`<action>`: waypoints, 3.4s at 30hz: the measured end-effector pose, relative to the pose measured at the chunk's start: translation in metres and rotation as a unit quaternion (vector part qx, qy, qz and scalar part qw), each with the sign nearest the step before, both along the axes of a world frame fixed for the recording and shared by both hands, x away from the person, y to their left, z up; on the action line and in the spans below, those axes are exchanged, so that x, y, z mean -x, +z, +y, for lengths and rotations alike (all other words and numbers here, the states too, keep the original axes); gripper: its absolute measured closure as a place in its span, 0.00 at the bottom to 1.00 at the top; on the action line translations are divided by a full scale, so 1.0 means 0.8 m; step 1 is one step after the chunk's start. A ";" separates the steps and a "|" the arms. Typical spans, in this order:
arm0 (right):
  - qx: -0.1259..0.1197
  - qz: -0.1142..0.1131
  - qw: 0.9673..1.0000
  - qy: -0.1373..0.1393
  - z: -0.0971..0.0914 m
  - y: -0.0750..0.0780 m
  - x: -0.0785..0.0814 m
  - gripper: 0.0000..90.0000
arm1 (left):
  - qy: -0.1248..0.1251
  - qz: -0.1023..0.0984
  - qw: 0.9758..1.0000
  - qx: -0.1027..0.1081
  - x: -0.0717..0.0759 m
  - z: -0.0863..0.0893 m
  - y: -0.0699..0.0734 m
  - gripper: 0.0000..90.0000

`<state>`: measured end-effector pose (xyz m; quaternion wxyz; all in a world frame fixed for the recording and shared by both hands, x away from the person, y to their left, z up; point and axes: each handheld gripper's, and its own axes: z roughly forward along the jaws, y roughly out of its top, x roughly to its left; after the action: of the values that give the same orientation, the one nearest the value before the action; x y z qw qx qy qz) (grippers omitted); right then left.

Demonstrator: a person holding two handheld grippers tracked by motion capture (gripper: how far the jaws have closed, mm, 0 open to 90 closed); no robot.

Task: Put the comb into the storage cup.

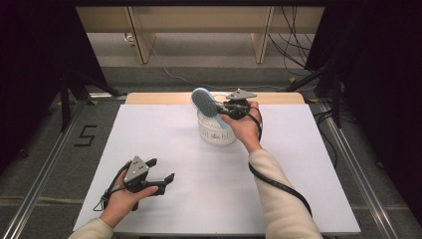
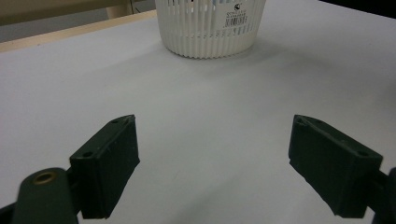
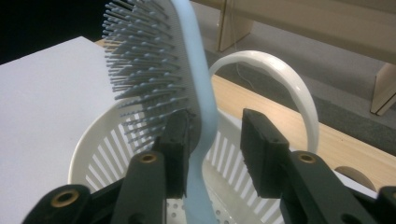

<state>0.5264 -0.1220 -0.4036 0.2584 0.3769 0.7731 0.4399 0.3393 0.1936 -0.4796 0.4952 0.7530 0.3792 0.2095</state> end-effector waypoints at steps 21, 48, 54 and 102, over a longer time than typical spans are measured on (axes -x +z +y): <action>-0.002 0.017 1.000 0.004 -0.017 0.006 0.019 0.37 | 0.002 0.000 1.000 0.000 0.000 0.000 0.000 0.17; 0.004 0.017 0.999 0.030 -0.044 0.001 0.057 0.25 | 0.003 0.001 1.000 -0.001 0.000 -0.001 -0.001 0.17; 0.005 0.017 0.999 0.033 -0.048 0.001 0.064 0.24 | 0.003 0.001 1.000 -0.002 0.000 -0.001 -0.001 0.17; 0.006 0.032 0.999 0.033 -0.103 -0.013 0.106 0.21 | 0.006 0.001 1.000 -0.002 0.000 -0.001 -0.001 0.17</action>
<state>0.4419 -0.2042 -0.4143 0.2211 0.3634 0.7957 0.4312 0.3393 0.1927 -0.4805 0.4922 0.7519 0.3840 0.2121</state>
